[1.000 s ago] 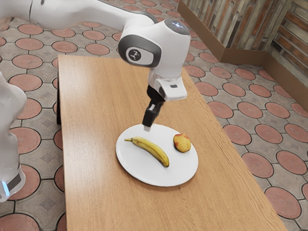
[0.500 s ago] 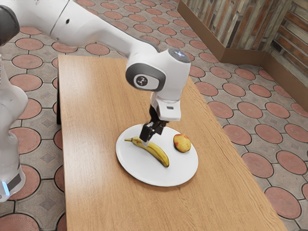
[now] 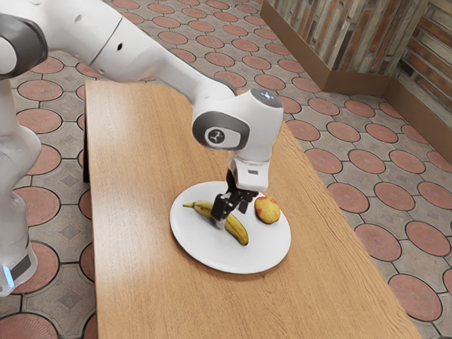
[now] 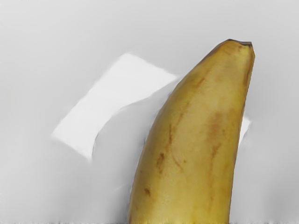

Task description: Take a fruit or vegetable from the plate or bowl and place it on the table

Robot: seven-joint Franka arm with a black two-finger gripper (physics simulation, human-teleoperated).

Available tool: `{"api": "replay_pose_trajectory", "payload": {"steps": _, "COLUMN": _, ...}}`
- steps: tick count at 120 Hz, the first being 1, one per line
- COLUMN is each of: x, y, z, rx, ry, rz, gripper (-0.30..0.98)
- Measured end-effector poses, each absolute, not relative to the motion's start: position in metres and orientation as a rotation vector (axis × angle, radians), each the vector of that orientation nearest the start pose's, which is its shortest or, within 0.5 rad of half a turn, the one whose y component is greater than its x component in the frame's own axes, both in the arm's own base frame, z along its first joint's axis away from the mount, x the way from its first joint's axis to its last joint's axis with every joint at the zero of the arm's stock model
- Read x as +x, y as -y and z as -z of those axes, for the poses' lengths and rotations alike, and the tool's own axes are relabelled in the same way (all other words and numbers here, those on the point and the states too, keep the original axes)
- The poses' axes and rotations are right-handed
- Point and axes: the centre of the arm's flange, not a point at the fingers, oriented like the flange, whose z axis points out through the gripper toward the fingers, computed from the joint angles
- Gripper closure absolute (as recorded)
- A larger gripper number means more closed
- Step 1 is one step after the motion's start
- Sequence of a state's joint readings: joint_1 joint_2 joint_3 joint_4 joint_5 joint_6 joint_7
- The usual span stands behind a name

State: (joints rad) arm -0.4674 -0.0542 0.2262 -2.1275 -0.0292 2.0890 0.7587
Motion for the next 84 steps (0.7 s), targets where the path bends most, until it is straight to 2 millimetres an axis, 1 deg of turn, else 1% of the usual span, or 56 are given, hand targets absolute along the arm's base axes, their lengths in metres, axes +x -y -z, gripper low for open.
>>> {"api": "replay_pose_trajectory", "payload": {"steps": 16, "x": 0.52, "y": 0.123, "z": -0.422, "rx": -2.808, "ry": -1.51, "rz": 0.02, "gripper": 0.05}}
{"api": "replay_pose_trajectory", "payload": {"steps": 21, "x": 0.521, "y": 0.122, "z": -0.42, "rx": -2.81, "ry": -1.514, "rz": 0.017, "gripper": -0.02}}
{"api": "replay_pose_trajectory", "payload": {"steps": 25, "x": 0.521, "y": 0.122, "z": -0.419, "rx": -2.811, "ry": -1.517, "rz": 0.017, "gripper": -0.04}}
{"api": "replay_pose_trajectory", "payload": {"steps": 37, "x": 0.522, "y": 0.119, "z": -0.417, "rx": -2.829, "ry": -1.518, "rz": 0.024, "gripper": -0.08}}
{"api": "replay_pose_trajectory", "payload": {"steps": 67, "x": 0.524, "y": 0.115, "z": -0.418, "rx": -2.877, "ry": -1.495, "rz": 0.046, "gripper": -0.07}}
{"api": "replay_pose_trajectory", "payload": {"steps": 72, "x": 0.524, "y": 0.115, "z": -0.419, "rx": -2.88, "ry": -1.495, "rz": 0.048, "gripper": -0.1}}
{"api": "replay_pose_trajectory", "payload": {"steps": 84, "x": 0.524, "y": 0.114, "z": -0.419, "rx": -2.884, "ry": -1.493, "rz": 0.051, "gripper": -0.09}}
